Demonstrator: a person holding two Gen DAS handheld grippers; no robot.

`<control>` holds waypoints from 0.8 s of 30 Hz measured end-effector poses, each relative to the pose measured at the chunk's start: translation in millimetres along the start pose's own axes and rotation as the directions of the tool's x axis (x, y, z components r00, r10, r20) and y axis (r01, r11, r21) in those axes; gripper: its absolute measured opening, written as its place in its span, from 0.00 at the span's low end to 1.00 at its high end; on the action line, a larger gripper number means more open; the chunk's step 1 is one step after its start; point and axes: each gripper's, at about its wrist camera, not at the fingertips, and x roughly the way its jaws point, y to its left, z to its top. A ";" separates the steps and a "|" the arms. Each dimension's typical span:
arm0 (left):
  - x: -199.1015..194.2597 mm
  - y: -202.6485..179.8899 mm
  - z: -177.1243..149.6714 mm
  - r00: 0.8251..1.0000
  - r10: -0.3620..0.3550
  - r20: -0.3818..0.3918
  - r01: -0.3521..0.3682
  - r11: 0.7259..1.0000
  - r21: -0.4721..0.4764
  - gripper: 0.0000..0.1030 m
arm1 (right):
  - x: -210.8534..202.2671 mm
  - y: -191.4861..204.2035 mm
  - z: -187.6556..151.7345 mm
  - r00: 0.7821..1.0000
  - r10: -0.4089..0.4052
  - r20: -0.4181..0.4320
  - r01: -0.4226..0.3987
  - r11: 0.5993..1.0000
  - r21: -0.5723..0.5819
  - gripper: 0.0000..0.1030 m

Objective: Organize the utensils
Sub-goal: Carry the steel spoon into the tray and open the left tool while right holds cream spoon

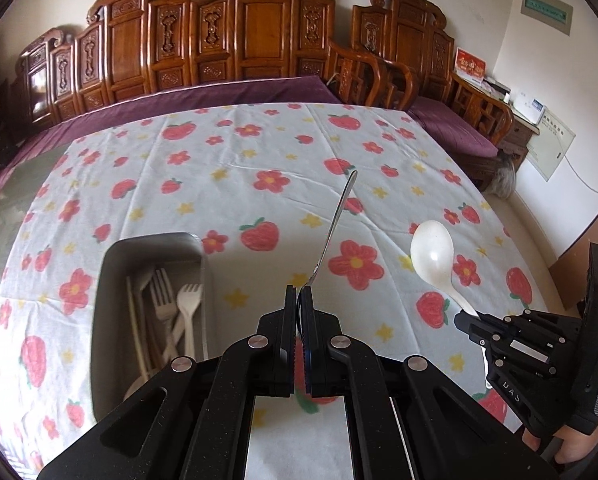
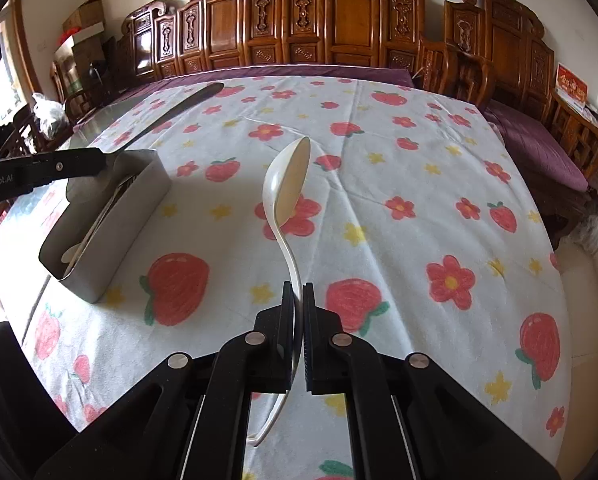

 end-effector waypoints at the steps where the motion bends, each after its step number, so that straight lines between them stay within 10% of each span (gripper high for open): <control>1: -3.2 5.5 -1.2 1.000 0.004 0.003 -0.004 1.000 -0.005 0.01 | -0.2 5.3 0.9 1.000 0.000 0.000 0.000 1.000 -0.007 0.05; 24: -5.7 123.3 -48.3 0.995 0.082 -0.062 -0.091 0.985 -0.145 0.01 | 5.0 102.6 5.1 0.998 0.054 -0.019 -0.056 0.992 -0.117 0.05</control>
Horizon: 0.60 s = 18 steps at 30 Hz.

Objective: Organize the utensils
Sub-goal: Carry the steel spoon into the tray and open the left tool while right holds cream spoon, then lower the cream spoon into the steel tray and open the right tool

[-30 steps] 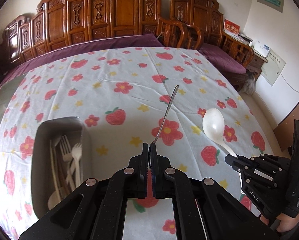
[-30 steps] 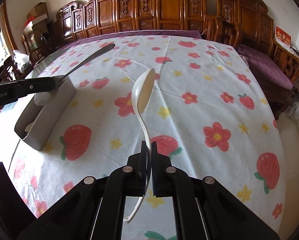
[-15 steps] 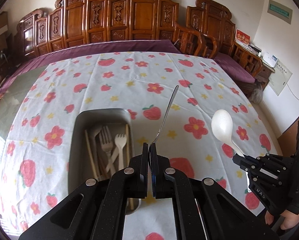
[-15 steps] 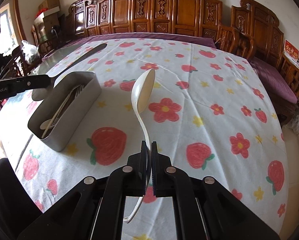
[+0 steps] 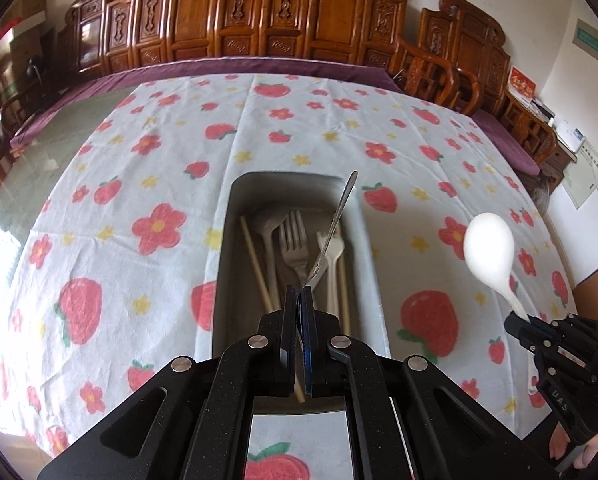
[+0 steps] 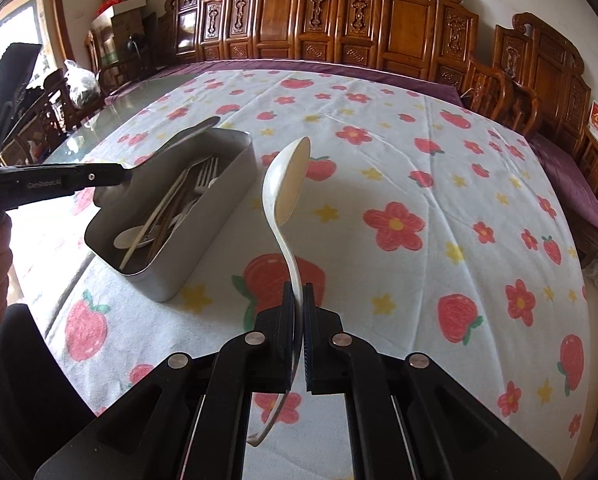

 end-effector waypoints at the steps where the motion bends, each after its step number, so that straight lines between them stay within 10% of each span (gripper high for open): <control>1: 3.6 3.0 -1.0 1.000 0.005 -0.006 -0.005 1.000 -0.005 0.01 | 1.3 2.5 -0.1 1.000 0.002 -0.002 -0.002 1.000 -0.003 0.05; 18: 46.8 2.8 -4.6 0.996 0.027 -0.088 -0.027 1.000 -0.005 0.02 | 9.1 18.2 1.0 0.999 0.055 -0.002 -0.055 0.998 -0.015 0.05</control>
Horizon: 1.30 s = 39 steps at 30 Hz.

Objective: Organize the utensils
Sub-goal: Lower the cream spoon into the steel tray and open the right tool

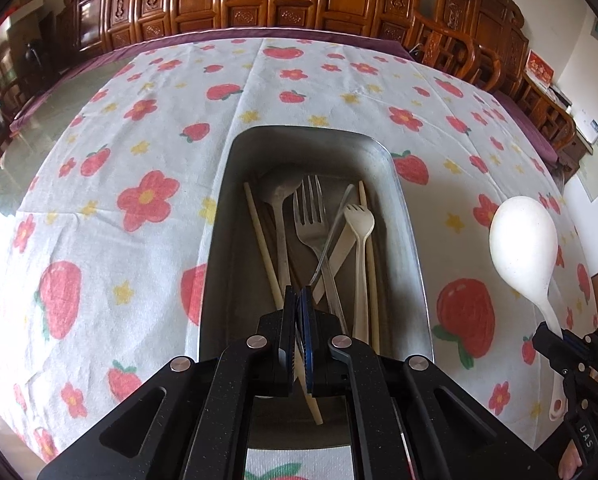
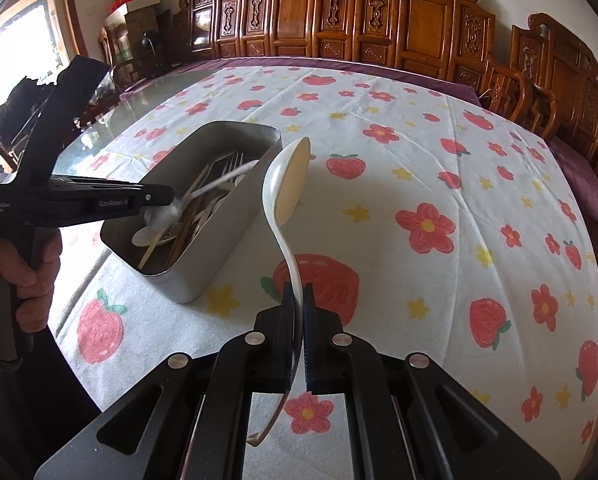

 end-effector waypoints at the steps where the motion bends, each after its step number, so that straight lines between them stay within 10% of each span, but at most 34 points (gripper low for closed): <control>1: -0.1 -1.1 0.0 1.000 0.002 0.002 -0.002 1.000 0.005 0.02 | 0.0 0.7 0.4 1.000 0.002 0.001 -0.002 1.000 -0.002 0.05; 39: -109.6 70.9 -16.2 0.978 -0.018 0.209 -0.009 0.992 0.129 0.27 | 63.6 82.9 87.3 0.991 0.133 -0.016 -0.132 0.990 0.051 0.05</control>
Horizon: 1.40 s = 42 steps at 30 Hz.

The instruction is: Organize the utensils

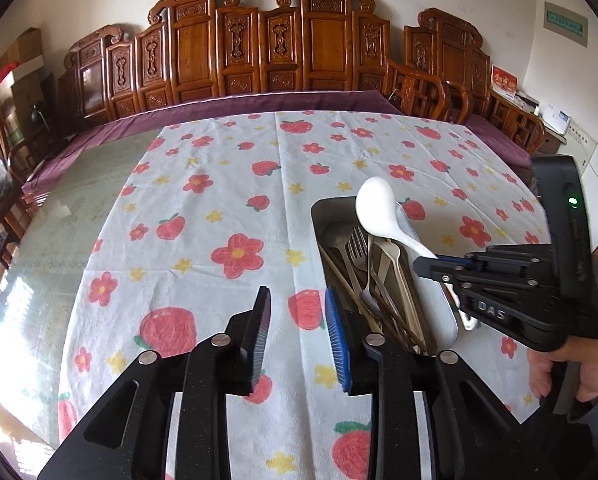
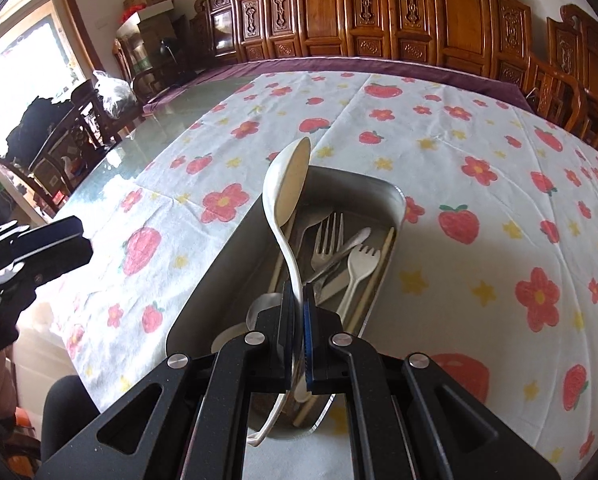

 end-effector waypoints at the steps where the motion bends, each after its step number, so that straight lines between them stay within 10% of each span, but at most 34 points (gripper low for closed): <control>1: -0.3 1.2 -0.5 1.000 -0.001 0.001 0.001 1.000 -0.002 0.27 | 5.2 1.0 1.5 1.000 -0.001 -0.006 0.001 1.000 0.006 0.05; 16: 4.0 24.0 -9.6 1.000 -0.015 -0.004 0.015 0.998 -0.055 0.28 | 50.6 5.5 2.2 0.997 0.016 -0.074 -0.010 0.997 0.079 0.08; 34: -3.2 13.4 -9.2 1.000 -0.019 0.016 0.020 0.999 -0.045 0.28 | 2.8 20.9 -2.1 0.999 -0.012 0.039 0.014 0.999 -0.047 0.09; 40: -13.3 1.3 -5.9 0.999 -0.022 0.040 0.024 0.998 -0.051 0.47 | -44.8 12.5 -12.5 0.991 -0.049 0.126 0.057 0.997 -0.057 0.09; 42: -16.4 -4.1 -4.7 0.999 -0.019 0.047 0.022 0.998 -0.055 0.64 | -58.3 7.1 -17.8 0.987 -0.065 0.146 0.072 0.997 -0.041 0.25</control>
